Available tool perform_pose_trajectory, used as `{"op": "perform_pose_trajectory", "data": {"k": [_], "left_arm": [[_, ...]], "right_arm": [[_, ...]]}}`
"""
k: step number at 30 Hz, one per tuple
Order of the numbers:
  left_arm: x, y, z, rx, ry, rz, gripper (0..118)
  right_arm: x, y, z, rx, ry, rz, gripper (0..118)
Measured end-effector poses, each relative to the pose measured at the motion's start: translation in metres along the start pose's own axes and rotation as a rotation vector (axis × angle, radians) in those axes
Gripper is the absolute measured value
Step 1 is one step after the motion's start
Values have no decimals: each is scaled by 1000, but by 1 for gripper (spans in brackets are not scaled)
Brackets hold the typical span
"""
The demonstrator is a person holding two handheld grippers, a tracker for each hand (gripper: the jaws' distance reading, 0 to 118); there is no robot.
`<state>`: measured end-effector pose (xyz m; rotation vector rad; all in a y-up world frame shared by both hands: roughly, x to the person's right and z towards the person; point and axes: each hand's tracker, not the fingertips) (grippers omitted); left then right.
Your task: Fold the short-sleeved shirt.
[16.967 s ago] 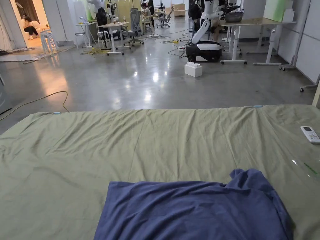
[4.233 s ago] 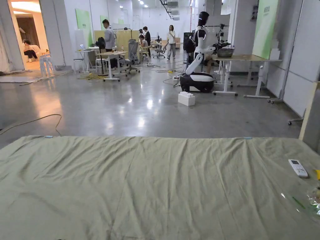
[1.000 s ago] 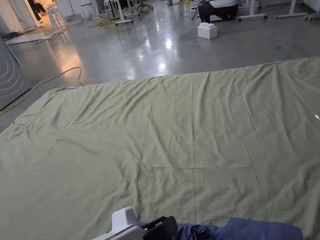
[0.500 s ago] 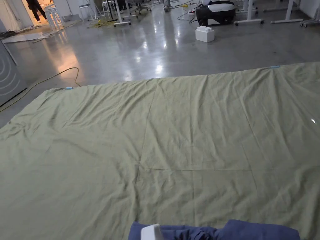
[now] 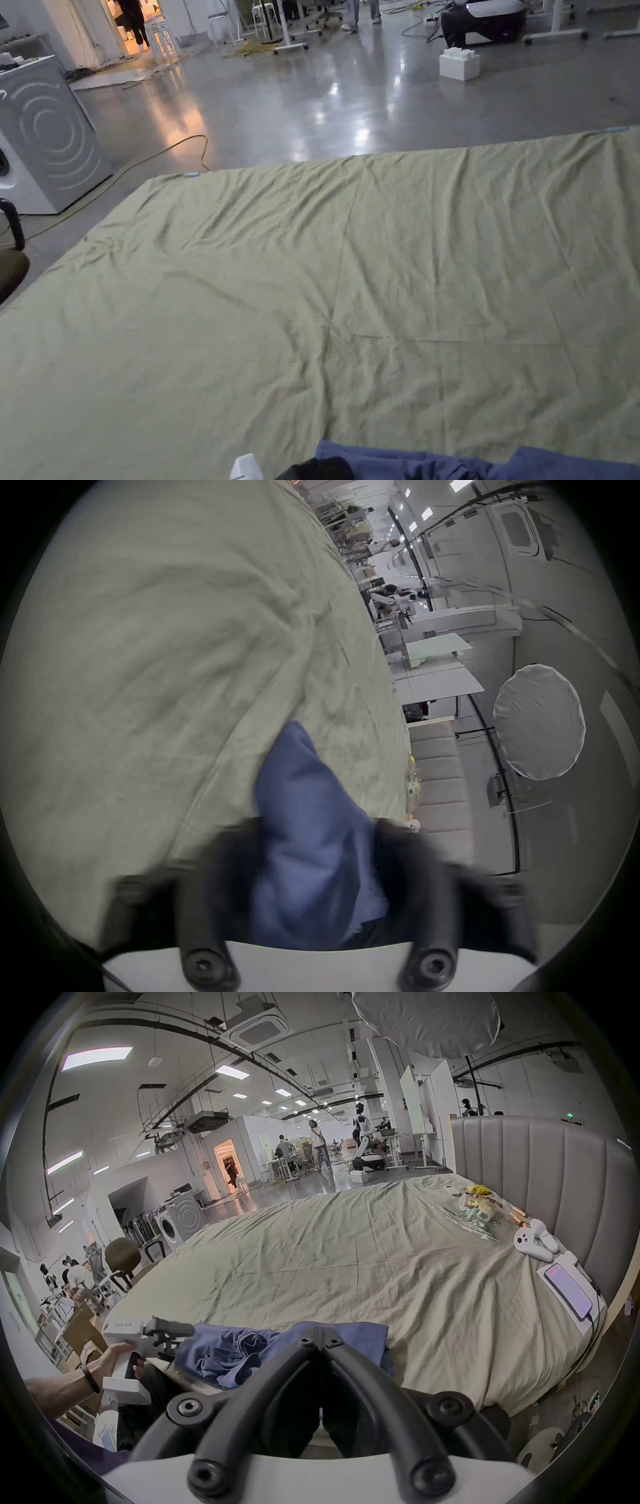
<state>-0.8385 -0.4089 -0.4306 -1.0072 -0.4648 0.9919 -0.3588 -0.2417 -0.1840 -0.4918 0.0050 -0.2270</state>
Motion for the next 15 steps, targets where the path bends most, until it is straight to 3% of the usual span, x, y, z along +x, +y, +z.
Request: {"op": "perform_pose_trajectory", "data": {"k": [1, 2, 9, 15], "left_arm": [[7, -5, -4, -2, 19, -12, 19], [7, -7, -7, -4, 44, -8, 16], [27, 5, 43, 129, -31, -51, 15], [80, 32, 128, 255, 152, -298, 15]], "right_arm": [[0, 0, 2, -1, 0, 4, 0], [0, 0, 4, 2, -3, 7, 0], [2, 2, 1, -16, -19, -5, 0], [-1, 3, -5, -6, 9, -7, 0]]}}
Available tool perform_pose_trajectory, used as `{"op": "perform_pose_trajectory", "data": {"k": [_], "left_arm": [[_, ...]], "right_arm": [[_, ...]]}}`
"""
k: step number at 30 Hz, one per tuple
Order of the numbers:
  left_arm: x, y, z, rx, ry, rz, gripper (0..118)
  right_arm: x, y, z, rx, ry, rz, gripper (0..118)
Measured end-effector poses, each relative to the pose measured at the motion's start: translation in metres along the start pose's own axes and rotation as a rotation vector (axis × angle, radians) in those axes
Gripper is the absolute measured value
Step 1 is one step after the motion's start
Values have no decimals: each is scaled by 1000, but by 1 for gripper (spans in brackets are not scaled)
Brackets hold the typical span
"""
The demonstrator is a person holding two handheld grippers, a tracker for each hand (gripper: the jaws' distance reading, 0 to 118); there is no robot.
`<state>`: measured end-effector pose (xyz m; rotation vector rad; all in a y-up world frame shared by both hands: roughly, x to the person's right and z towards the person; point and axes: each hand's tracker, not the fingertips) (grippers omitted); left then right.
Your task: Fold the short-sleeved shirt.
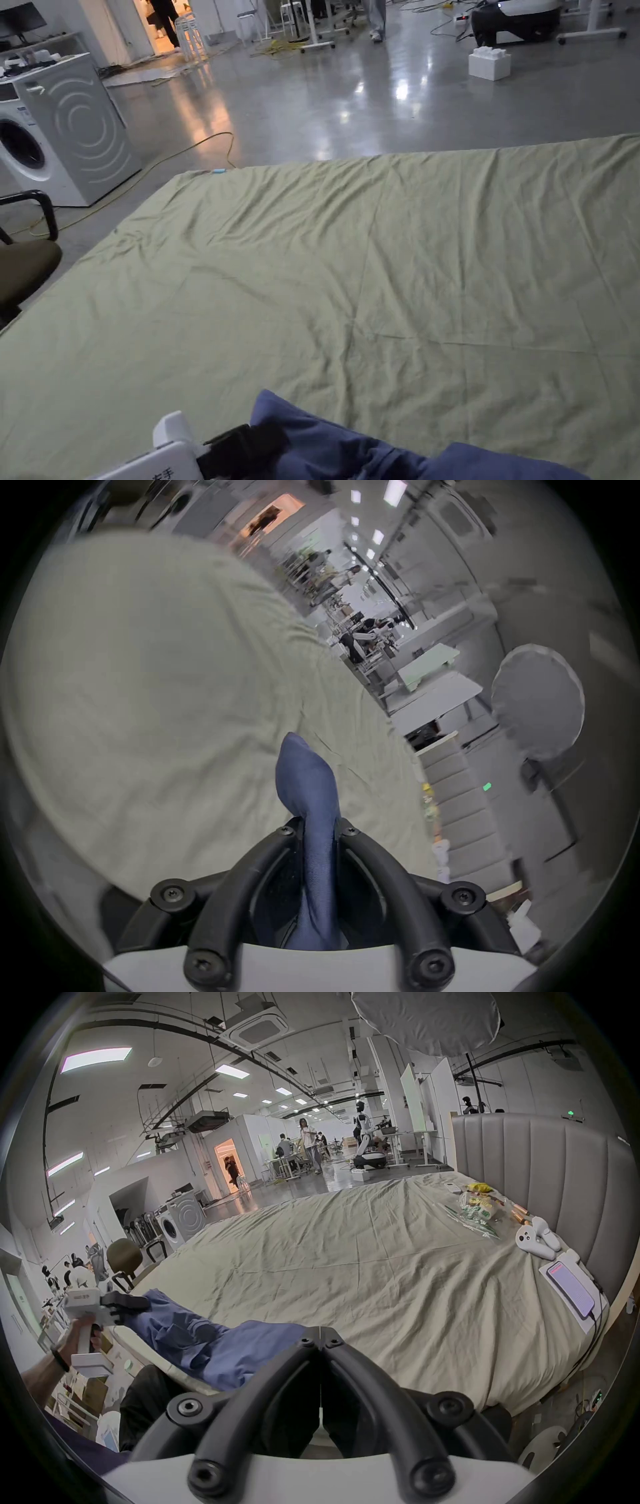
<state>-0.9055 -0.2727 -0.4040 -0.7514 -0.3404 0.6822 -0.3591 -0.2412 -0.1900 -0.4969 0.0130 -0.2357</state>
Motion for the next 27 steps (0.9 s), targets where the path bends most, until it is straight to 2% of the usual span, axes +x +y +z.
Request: {"op": "perform_pose_trajectory", "data": {"k": [2, 4, 7, 9, 13, 14, 15, 17, 18, 21, 23, 24, 25, 26, 27], "left_arm": [[27, -3, 6, -6, 51, -131, 15], [60, -19, -3, -23, 16, -208, 15], [105, -64, -41, -99, -137, -196, 15], [131, -99, -77, -179, -173, -191, 15], [166, -159, -144, -323, -93, -392, 18], [169, -165, -152, -302, -94, -391, 20], [172, -167, -157, -303, -80, -407, 28], [181, -160, -149, -284, -69, -414, 70], [181, -150, -138, -262, -79, -419, 81], [187, -117, -95, -144, -190, -355, 83], [184, -100, -76, -65, -214, -262, 82], [183, -99, -79, -54, -181, -195, 78], [181, -101, -87, -72, -156, -148, 56], [179, -107, -101, -113, -183, -152, 25], [176, -118, -119, -162, -213, -171, 5]], "right_arm": [[-1, -1, -3, 5, 9, -17, 0], [-2, -2, -5, 16, 16, -38, 0], [-6, -2, -3, 19, 22, -52, 0], [-7, -2, 2, 19, 24, -39, 0], [-7, -4, 19, 18, -16, 6, 0], [-6, -5, 24, 24, -23, 3, 0], [-5, -5, 28, 30, -26, -2, 0], [-1, -8, 34, 38, -36, -23, 0], [1, -10, 35, 42, -39, -34, 0], [9, -13, 32, 35, -29, -89, 0], [10, -16, 29, 38, -26, -87, 0], [10, -16, 28, 37, -27, -82, 0], [10, -15, 25, 32, -29, -82, 0], [10, -14, 24, 26, -26, -84, 0], [9, -15, 25, 29, -20, -85, 0]]}}
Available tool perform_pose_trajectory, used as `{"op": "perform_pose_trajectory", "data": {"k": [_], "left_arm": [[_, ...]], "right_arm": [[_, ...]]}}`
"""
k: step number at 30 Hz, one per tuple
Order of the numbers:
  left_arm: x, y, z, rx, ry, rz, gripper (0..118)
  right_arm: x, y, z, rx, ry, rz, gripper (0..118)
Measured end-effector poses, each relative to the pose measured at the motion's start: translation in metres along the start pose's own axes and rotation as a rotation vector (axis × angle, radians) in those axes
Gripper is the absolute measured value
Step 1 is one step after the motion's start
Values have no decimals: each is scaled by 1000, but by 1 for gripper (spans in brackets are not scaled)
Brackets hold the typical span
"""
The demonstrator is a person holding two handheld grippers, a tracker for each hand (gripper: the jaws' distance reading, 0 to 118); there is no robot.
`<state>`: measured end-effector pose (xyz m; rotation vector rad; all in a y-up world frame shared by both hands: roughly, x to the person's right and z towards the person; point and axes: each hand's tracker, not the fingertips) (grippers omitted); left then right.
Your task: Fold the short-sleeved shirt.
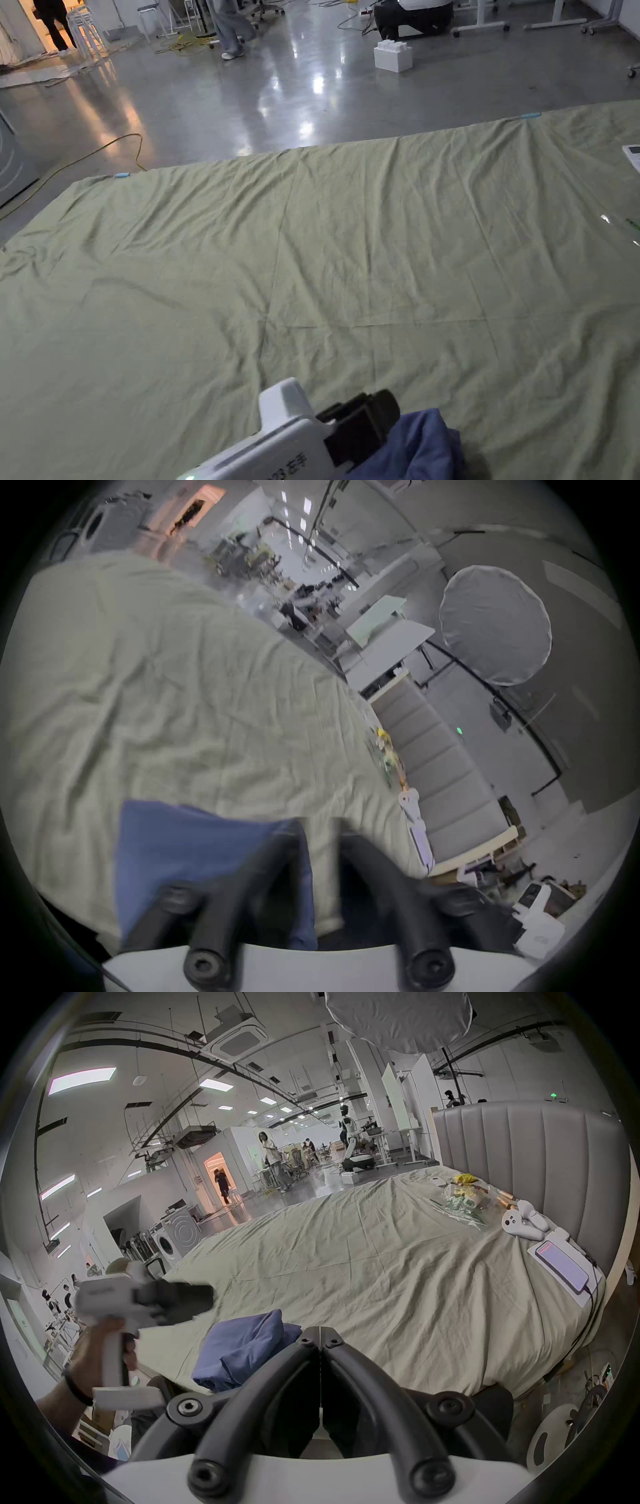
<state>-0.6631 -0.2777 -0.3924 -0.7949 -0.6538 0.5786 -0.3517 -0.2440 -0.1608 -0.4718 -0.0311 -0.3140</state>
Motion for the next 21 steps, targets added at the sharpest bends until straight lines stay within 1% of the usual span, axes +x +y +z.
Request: {"op": "perform_pose_trajectory", "data": {"k": [1, 2, 4, 6, 7, 8, 9, 11, 12, 14, 17, 19, 20, 21], "left_arm": [[-4, -6, -14, -44, -7, 8, 5], [-11, -15, -32, -130, 19, 43, 5], [-23, -34, -65, -240, 19, 47, 5], [-31, -53, -87, -308, 92, 7, 4], [-35, -63, -97, -357, 104, -16, 2], [-41, -71, -104, -348, 115, -44, 2], [-42, -71, -101, -303, 94, -27, 2], [-35, -61, -93, -301, 100, 21, 2], [-32, -58, -89, -295, 93, 14, 2], [-19, -47, -76, -268, 80, 8, 2], [-1, -25, -31, -115, -68, -8, 2], [1, -13, 1, -52, -73, -28, 2], [-2, -7, 18, -26, -39, -45, 2], [-6, -3, 29, -3, -25, -48, 2]], "right_arm": [[-1, 0, 1, 2, 9, 1, 0], [-2, 1, 2, 1, 16, 2, 0], [-5, -1, 7, 1, 14, 11, 0], [-6, -2, 8, -3, 12, 5, 0], [-6, -3, 8, -10, 12, -2, 0], [-6, -6, 6, -17, 10, -6, 0], [-7, -8, 5, -27, 8, -7, 0], [-9, -10, -2, -58, 15, 8, 0], [-11, -12, -6, -67, 24, 15, 0], [-12, -17, -28, -120, 87, 18, 0], [-25, -17, -66, -176, 126, 63, 0], [-35, -14, -94, -189, 171, 77, 0], [-41, -13, -114, -202, 216, 63, 0], [-44, -13, -127, -236, 240, 42, 0]]}}
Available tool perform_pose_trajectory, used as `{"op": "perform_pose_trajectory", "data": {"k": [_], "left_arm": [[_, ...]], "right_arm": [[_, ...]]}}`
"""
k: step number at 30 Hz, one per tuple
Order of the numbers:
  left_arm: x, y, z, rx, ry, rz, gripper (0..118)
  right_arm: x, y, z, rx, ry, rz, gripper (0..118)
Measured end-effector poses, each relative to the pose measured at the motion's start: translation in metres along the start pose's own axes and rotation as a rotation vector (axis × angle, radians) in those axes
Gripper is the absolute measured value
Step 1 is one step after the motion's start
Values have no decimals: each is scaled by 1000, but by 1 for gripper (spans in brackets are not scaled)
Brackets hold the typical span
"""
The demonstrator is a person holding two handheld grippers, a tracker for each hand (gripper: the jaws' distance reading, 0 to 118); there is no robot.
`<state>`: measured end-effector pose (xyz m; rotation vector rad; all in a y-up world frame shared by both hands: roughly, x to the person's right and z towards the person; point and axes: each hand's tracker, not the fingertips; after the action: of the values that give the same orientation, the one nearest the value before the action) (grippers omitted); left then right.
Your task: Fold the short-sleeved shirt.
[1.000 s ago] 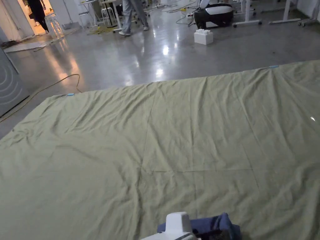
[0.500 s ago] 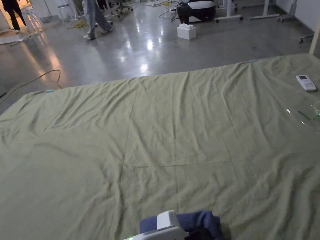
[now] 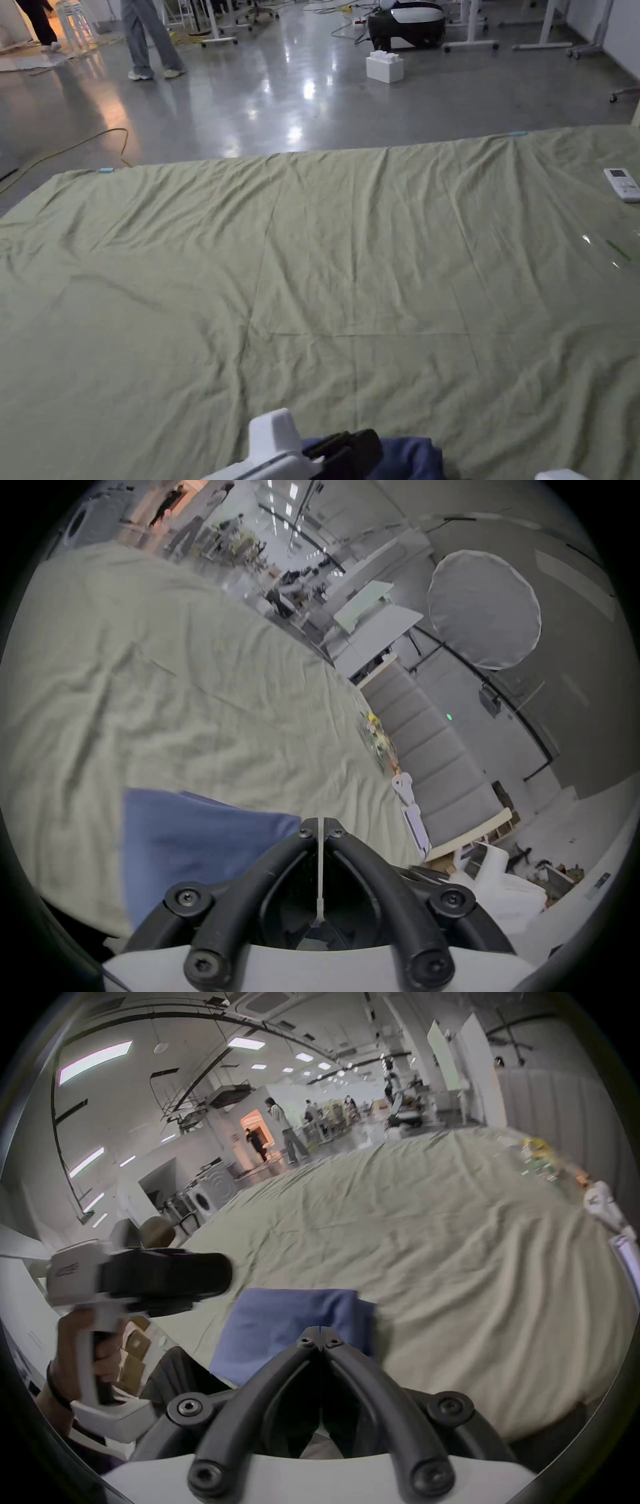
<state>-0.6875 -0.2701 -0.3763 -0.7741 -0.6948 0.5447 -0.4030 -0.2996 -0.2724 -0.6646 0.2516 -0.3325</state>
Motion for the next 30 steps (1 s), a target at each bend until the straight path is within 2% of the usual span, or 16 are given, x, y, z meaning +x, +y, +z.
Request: {"op": "perform_pose_trajectory", "data": {"k": [3, 6, 8, 9, 10, 11, 12, 16, 20, 21, 23, 26, 30], "left_arm": [[-27, 7, 35, 40, 42, 76, 2], [-56, 8, 62, 82, 18, 190, 6], [-69, 5, 70, 81, 32, 188, 34], [-76, 3, 70, 74, 46, 188, 56], [-81, 3, 68, 53, 51, 187, 84], [-87, 1, 65, 18, 54, 188, 99], [-94, -2, 60, -7, 37, 196, 105], [-121, -6, 36, -93, -19, 239, 105], [-144, -6, 12, -107, -64, 242, 105], [-146, -5, 7, -131, -130, 259, 105], [-152, -4, -5, -126, -110, 255, 105], [-161, -5, -25, -256, -38, 214, 105], [-154, -9, -38, -268, -114, 188, 104]], "right_arm": [[3, 9, -55, -110, 19, -13, 0], [11, -1, -90, -267, -19, 91, 0], [18, -16, -109, -402, -120, 140, 0], [22, -18, -107, -338, -79, 119, 0], [25, -15, -104, -320, -58, 90, 0], [28, -11, -105, -346, -58, 31, 0], [29, -10, -107, -357, -61, -1, 0], [25, -5, -106, -380, -68, 49, 0], [22, -10, -105, -368, -76, 53, 0], [23, -12, -105, -361, -78, 49, 0], [23, -15, -104, -345, -82, 30, 0], [20, -14, -104, -342, -92, 24, 0], [20, -11, -108, -355, -98, 24, 0]]}}
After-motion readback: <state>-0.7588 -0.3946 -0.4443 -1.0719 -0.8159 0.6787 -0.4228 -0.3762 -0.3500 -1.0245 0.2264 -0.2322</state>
